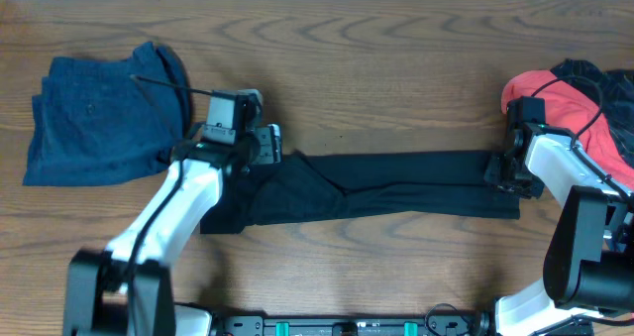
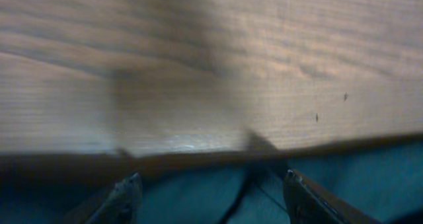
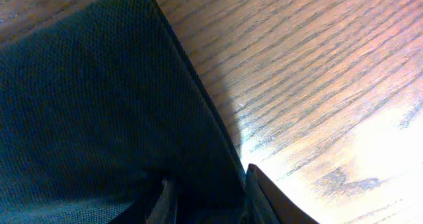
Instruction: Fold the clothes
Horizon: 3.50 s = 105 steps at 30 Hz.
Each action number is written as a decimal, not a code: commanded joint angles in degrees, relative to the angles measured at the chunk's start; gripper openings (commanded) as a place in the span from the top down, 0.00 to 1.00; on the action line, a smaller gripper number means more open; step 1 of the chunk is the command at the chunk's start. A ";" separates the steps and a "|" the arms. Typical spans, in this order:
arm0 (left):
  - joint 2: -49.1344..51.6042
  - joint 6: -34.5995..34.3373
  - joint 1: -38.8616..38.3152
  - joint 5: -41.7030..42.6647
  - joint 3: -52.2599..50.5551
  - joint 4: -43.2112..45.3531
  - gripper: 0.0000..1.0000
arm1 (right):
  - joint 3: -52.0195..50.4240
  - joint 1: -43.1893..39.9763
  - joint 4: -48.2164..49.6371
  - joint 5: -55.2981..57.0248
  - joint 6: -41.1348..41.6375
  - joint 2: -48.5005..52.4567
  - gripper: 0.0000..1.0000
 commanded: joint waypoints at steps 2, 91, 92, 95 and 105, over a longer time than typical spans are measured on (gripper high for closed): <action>6.03 2.71 -0.09 10.47 0.11 3.98 0.30 | -2.84 -1.46 -0.35 1.01 0.76 3.76 0.66; 11.43 -11.98 -15.39 4.17 0.37 -1.75 0.76 | -2.84 -1.44 -2.40 0.42 0.13 3.76 0.59; 11.43 -11.98 -14.95 4.17 0.37 -1.38 0.72 | -2.84 -1.44 -2.54 0.42 0.13 3.76 0.59; 11.30 -11.96 -13.40 4.17 0.48 -0.55 0.65 | -2.84 -1.44 -2.84 0.39 0.13 3.76 0.59; 1.66 -10.19 -10.45 4.37 1.84 -0.90 0.33 | -2.19 -2.91 -0.92 -9.49 -6.64 3.72 0.54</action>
